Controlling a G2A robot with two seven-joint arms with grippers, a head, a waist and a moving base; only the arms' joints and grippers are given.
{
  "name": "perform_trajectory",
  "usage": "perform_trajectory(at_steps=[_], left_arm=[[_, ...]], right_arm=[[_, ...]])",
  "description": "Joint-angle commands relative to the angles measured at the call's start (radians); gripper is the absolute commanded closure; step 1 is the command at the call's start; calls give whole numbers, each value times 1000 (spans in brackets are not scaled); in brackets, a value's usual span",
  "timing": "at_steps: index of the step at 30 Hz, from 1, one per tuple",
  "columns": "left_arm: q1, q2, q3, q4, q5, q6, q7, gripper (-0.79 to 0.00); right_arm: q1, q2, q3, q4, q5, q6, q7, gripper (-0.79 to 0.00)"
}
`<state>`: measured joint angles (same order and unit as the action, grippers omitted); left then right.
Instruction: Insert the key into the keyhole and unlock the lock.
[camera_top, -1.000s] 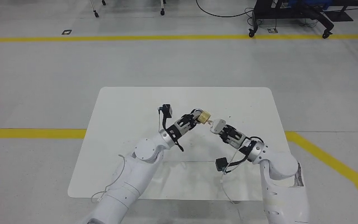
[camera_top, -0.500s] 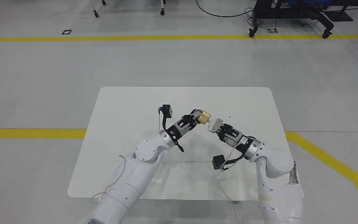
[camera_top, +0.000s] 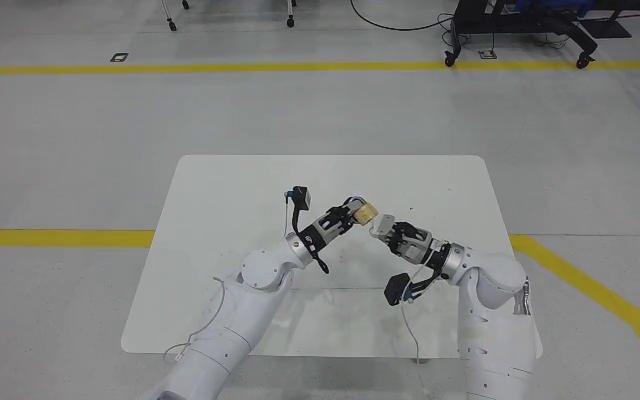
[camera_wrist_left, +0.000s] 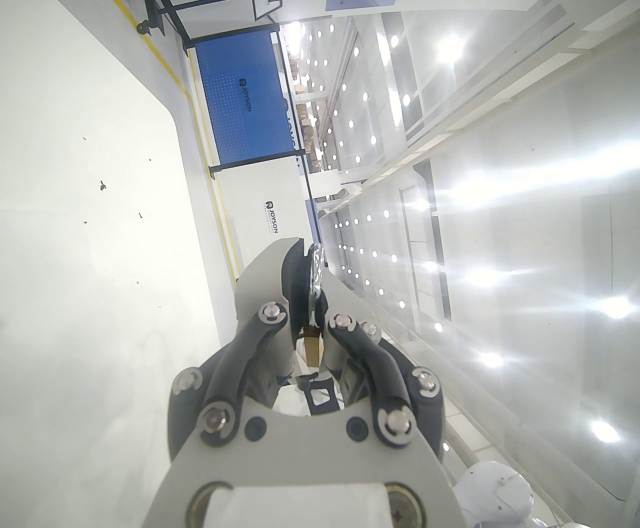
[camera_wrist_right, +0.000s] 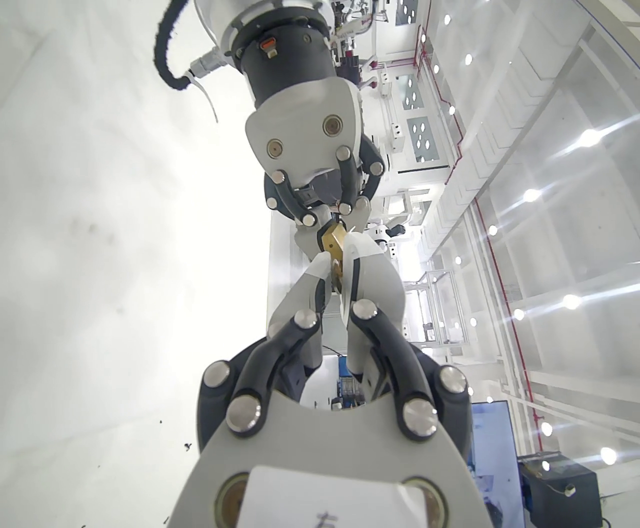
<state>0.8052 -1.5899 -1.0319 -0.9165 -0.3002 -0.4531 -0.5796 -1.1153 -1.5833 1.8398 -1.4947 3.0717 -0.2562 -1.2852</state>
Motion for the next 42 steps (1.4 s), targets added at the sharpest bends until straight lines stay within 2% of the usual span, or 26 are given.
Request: perform_trajectory(at_steps=[1,14,19,21,25,31,38,42], left_arm=[[0,1,-3,-1,-2,-1,-3,0],[2,1,-6,-2,-10,2,-7,0],[2,1,-6,-2,-10,2,-7,0],[2,1,-6,-2,-10,2,-7,0],[2,1,-6,-2,-10,2,-7,0],[2,1,-6,-2,-10,2,-7,0],[2,1,-6,-2,-10,2,-7,0],[2,1,-6,-2,-10,2,-7,0]], right_arm=[[6,-10,15,10,0,-2,-1,0],[0,-14,12,13,0,-13,14,0],[41,-34,49,85,0,-197,-82,0],[65,-46,65,128,0,-208,-71,0],[113,-81,104,245,0,-204,-76,0],[163,-114,167,322,0,-204,-75,0],[184,-133,221,344,0,-195,-84,0],[145,-120,194,309,0,-175,-105,0]])
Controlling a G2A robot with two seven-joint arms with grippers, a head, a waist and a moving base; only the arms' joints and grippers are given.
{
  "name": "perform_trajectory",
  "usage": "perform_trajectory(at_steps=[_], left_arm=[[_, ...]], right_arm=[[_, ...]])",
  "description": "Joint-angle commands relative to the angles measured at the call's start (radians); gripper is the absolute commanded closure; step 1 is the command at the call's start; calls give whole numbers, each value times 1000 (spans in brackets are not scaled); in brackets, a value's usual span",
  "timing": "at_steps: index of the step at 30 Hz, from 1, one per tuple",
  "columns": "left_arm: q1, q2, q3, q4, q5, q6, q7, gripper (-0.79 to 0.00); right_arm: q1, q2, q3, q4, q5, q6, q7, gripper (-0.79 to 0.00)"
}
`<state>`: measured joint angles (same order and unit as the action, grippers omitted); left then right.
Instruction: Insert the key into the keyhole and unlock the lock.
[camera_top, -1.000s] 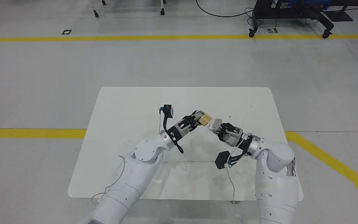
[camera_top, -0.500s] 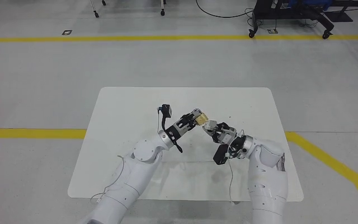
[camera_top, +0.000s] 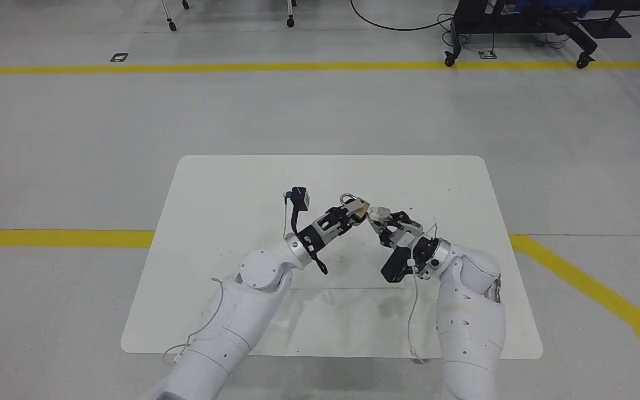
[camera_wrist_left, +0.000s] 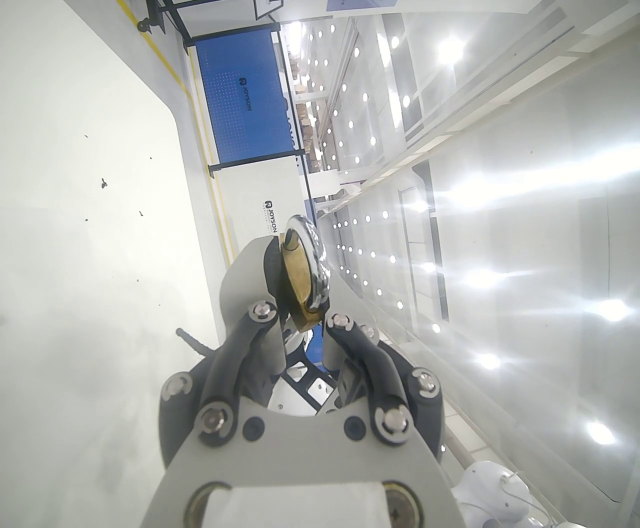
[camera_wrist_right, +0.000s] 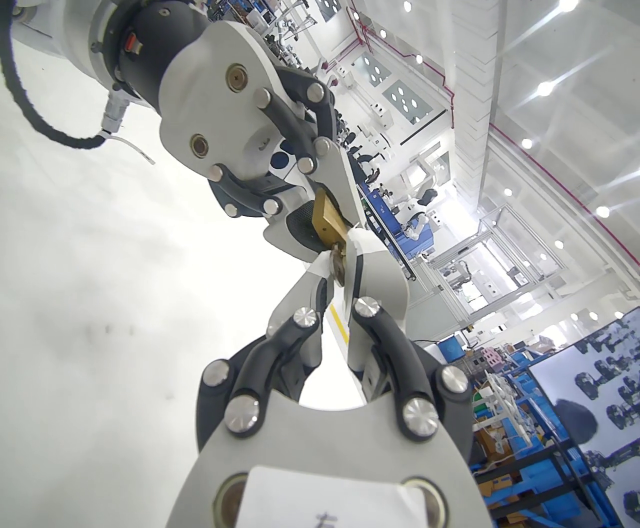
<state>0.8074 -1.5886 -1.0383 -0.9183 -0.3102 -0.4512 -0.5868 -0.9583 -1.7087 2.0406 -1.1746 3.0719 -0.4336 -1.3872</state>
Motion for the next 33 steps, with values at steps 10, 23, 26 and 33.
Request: perform_trajectory(at_steps=[10,23,26,33], left_arm=[[0,0,0,0,0,0,0,0],[0,0,0,0,0,0,0,0],[0,0,0,0,0,0,0,0],[40,13,-19,-69,68,43,48,0]], right_arm=[[-7,56,4,38,0,17,-18,0],[10,75,104,-24,0,126,-127,-305],[-19,75,94,-114,0,149,-149,-785],[-19,75,94,-114,0,149,-149,-354]])
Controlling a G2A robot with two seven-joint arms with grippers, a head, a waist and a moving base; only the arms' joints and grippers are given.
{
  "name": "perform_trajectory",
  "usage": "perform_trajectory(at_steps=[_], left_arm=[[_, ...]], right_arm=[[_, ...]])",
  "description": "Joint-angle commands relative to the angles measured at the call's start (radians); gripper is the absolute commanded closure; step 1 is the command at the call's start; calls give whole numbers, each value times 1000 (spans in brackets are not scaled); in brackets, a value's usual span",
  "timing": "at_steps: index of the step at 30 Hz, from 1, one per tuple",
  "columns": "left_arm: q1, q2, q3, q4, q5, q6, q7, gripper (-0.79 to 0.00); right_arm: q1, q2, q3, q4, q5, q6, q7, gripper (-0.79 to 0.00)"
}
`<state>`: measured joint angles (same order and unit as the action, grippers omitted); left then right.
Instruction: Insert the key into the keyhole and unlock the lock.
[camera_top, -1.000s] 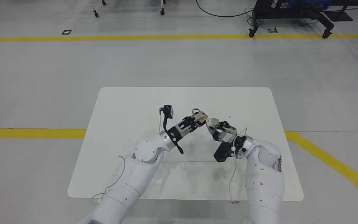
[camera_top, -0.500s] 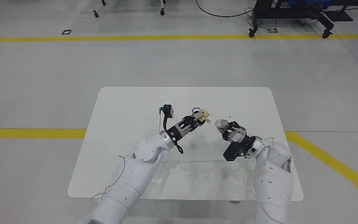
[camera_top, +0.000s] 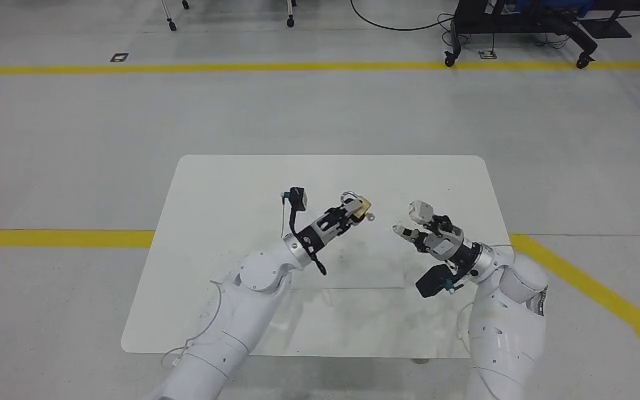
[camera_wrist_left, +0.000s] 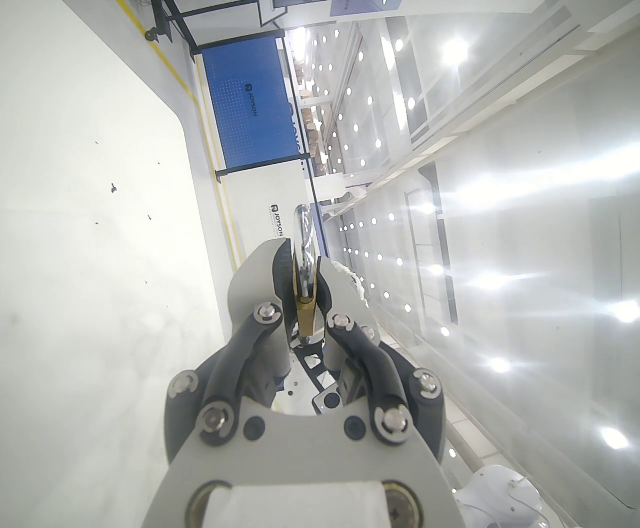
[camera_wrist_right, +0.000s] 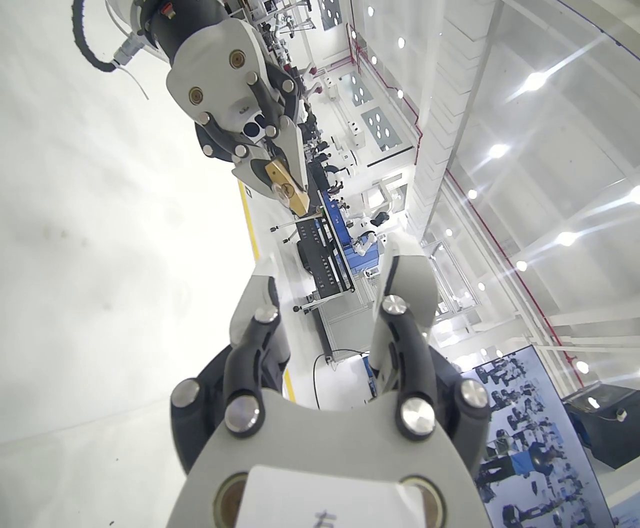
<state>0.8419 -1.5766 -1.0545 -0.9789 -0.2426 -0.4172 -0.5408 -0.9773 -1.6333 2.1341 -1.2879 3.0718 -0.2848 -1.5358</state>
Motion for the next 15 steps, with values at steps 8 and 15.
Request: perform_trajectory(at_steps=[8,15], left_arm=[[-12,-11,24,-10,-54,170,4,0],[-40,-28,51,15,-95,218,19,0]], right_arm=[[-68,1,-89,-98,-19,98,144,0],[-128,6,-163,-157,-19,137,223,0]])
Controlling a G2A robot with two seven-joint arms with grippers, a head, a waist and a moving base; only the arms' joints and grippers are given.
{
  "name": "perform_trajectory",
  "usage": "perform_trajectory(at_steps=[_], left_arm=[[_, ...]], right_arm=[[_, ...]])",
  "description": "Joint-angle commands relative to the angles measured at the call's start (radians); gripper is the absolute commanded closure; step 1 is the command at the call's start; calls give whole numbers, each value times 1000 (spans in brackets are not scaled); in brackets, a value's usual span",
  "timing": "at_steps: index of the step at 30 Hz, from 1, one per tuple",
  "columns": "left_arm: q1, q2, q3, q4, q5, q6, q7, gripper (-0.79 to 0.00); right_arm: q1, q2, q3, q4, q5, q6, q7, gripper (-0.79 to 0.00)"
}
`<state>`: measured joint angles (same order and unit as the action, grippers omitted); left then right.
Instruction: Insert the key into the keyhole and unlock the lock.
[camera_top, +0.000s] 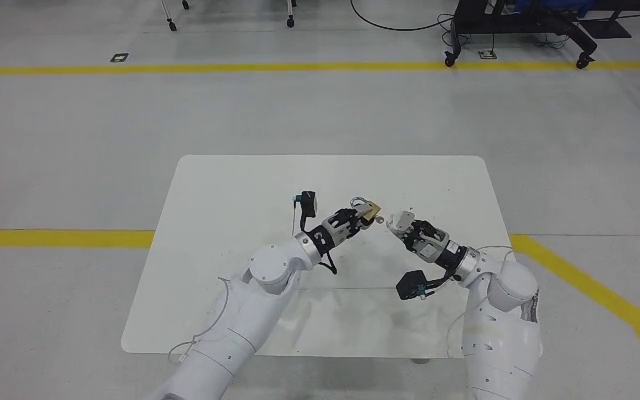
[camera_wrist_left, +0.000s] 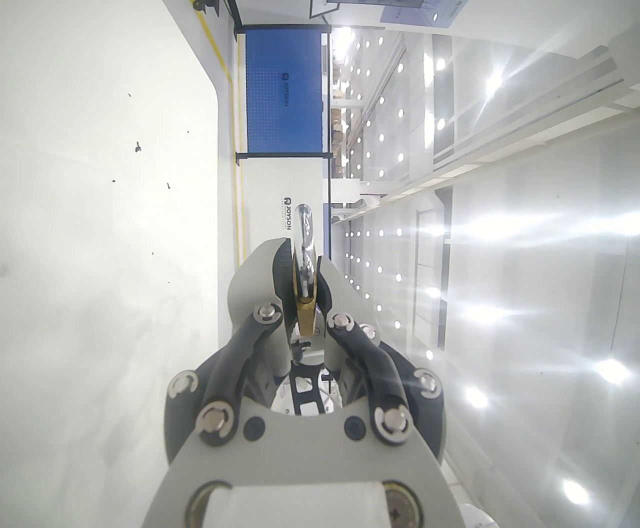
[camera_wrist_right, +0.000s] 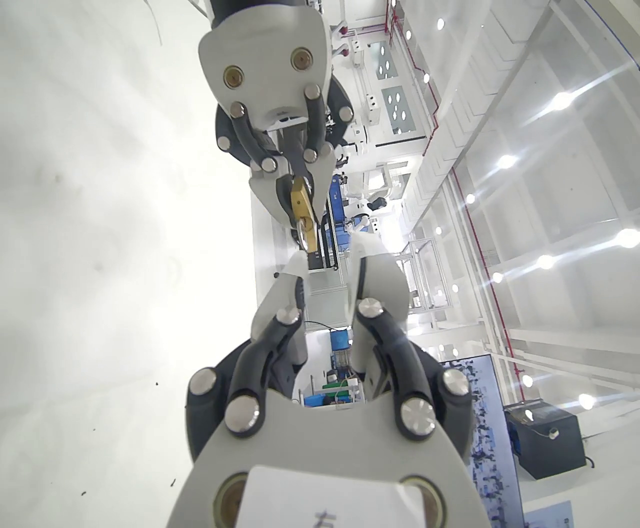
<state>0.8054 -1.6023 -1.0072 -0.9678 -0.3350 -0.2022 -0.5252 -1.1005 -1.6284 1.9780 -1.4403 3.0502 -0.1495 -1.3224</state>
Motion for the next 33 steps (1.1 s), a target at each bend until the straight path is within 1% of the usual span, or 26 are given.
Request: perform_trajectory(at_steps=[1,6,9,10,15,17,22,26,28,29,30,31,33], left_arm=[[-6,-4,6,7,-4,7,5,0],[-15,-8,11,18,-7,10,12,0],[-18,-10,13,24,4,7,21,0],[-18,-10,13,25,7,6,24,0],[-18,-13,24,25,34,2,34,0],[-17,-14,28,23,41,3,35,0],[-14,-15,27,17,44,2,34,0],[-11,-15,24,14,46,-1,33,0],[-11,-15,24,13,52,-2,31,0],[-10,-15,24,13,54,-3,30,0],[-9,-15,24,13,56,-3,30,0],[-9,-15,25,12,58,-5,29,0],[-8,-16,24,11,59,-10,27,0]], right_arm=[[-10,3,-13,-7,4,2,18,0],[-19,15,-29,-13,10,-6,54,-6],[-23,23,-35,-14,3,-14,69,-129],[-24,26,-37,-15,3,-15,73,-148],[-29,37,-51,-17,13,-17,87,-160],[-30,42,-58,-16,17,-19,93,-145],[-30,52,-76,-12,18,-24,119,-160],[-32,61,-89,-8,19,-30,133,-212],[-33,64,-93,-8,22,-31,140,-191],[-32,65,-94,-6,22,-34,141,-148],[-30,65,-95,-5,22,-39,142,-58],[-27,65,-95,-2,22,-44,143,0],[-23,66,-96,5,22,-54,141,0]])
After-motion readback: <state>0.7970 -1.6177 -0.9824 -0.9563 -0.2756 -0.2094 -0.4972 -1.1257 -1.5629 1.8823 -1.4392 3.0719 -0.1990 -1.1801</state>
